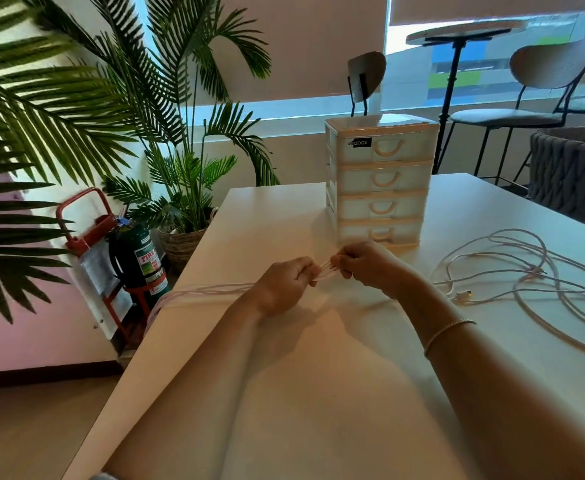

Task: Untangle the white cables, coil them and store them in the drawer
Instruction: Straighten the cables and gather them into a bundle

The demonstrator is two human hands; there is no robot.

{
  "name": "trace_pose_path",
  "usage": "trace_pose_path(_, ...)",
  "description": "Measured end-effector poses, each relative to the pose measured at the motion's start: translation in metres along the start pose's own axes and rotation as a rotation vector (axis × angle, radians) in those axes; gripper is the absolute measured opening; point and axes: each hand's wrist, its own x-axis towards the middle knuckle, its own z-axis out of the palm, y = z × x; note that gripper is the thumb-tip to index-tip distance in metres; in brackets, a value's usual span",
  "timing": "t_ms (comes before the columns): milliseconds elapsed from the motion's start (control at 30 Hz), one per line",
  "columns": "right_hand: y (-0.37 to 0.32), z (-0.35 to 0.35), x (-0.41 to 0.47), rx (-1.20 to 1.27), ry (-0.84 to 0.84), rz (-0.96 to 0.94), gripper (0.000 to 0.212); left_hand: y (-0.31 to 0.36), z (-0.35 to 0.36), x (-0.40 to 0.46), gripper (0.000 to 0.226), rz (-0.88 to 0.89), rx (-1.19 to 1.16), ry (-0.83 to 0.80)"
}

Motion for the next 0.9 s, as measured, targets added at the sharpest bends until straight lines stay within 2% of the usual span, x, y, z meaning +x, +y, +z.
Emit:
trace_pose_path(100,0.000,-0.004,-0.006,0.046,-0.102,0.008,0.015,-0.004,0.002,0.003,0.025,-0.017,0.063,0.061)
trace_pose_path(200,-0.007,-0.002,-0.012,-0.078,-0.281,0.026,0.013,-0.009,0.006,0.009,0.025,-0.062,0.146,0.143)
trace_pose_path(267,-0.011,0.000,-0.013,-0.162,-0.329,0.031,0.016,-0.012,0.008,0.010,0.024,-0.079,0.160,0.153)
trace_pose_path(333,-0.011,0.001,-0.011,-0.240,-0.258,0.016,0.019,-0.014,0.005,0.009,0.024,-0.082,0.122,0.129)
trace_pose_path(400,-0.007,0.003,-0.008,-0.281,-0.095,-0.034,0.023,-0.012,0.004,0.006,0.024,-0.055,0.056,0.039)
trace_pose_path(500,-0.005,0.002,-0.004,-0.132,0.058,-0.047,0.020,-0.007,0.005,0.005,0.019,-0.020,0.033,-0.067)
trace_pose_path(567,-0.005,-0.002,-0.006,-0.080,0.036,-0.022,0.017,-0.009,0.005,0.006,0.019,0.000,0.060,-0.057)
trace_pose_path(700,-0.005,-0.006,-0.012,-0.142,-0.119,0.017,0.015,-0.017,0.003,0.005,0.021,0.010,0.116,0.042)
trace_pose_path(900,-0.001,0.001,-0.006,-0.109,-0.003,-0.006,0.020,-0.027,-0.010,0.001,0.025,-0.058,0.290,0.010)
